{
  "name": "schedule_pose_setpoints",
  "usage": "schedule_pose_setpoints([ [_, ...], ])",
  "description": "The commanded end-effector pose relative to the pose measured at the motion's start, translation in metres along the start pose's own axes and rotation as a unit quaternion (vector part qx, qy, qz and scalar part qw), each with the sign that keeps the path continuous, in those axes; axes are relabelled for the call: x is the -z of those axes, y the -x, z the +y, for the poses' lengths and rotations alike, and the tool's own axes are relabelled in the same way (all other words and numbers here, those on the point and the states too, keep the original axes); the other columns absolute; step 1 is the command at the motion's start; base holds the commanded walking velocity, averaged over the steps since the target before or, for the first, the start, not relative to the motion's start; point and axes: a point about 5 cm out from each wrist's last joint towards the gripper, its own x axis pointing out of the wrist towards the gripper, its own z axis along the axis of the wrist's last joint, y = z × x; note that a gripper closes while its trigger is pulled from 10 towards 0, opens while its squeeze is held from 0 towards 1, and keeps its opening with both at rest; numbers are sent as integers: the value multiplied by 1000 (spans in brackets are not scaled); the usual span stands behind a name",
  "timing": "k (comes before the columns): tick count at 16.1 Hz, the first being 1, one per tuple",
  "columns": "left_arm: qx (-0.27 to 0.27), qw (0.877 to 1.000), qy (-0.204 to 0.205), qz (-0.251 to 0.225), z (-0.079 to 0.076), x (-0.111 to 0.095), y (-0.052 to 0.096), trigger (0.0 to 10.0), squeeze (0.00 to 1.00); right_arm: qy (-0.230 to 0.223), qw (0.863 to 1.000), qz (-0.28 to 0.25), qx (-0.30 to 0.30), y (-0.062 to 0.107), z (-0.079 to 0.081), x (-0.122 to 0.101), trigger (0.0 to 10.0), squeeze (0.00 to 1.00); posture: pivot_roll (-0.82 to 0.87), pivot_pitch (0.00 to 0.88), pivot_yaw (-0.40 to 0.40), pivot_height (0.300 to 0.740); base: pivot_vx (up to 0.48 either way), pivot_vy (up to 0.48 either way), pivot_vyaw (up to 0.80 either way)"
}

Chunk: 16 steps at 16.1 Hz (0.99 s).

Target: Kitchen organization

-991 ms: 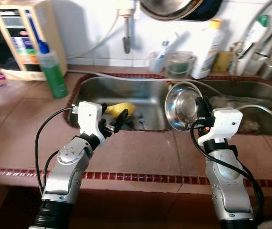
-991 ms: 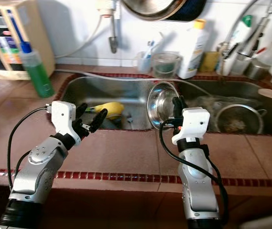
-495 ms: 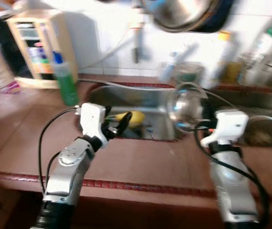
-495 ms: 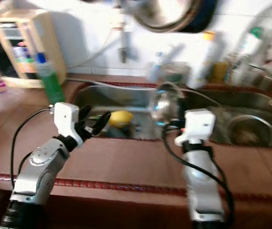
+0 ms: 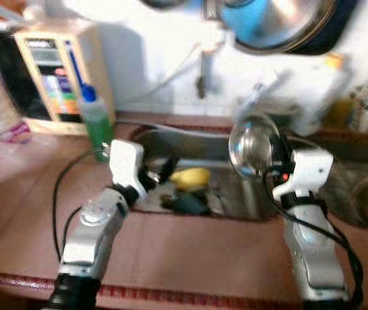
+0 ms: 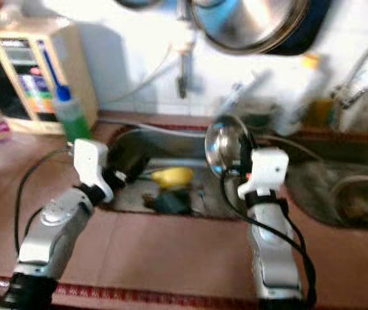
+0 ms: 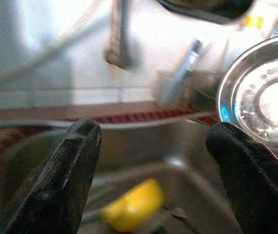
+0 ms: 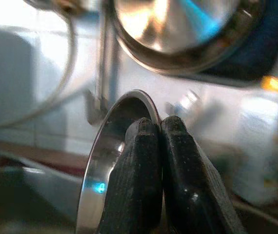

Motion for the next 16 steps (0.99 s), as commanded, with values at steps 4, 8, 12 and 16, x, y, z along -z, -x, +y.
schedule_pose_setpoints([
  [4, 4, 999, -13, 31, -4, 2, 4, 10000, 0, -28, 1000, 14, -3, -2, 0, 2, 10000, 0, -203, 13, 19, 740, 0, 0, 0],
  [8, 42, 997, -21, 62, -20, 1, 8, 10000, 0, -43, 999, 23, 2, -9, -12, -1, 10000, 0, -203, 68, 20, 740, 0, 0, 0],
  [12, 58, 996, -27, 68, -29, -6, 13, 10000, 0, -47, 997, 52, -19, -10, -12, 9, 10000, 0, -188, 122, 23, 740, 0, 0, 0],
  [16, 60, 996, -23, 70, -36, -18, 21, 10000, 0, -66, 992, 99, -40, -15, -12, 15, 10000, 0, -157, 181, 20, 740, 0, 0, 0],
])
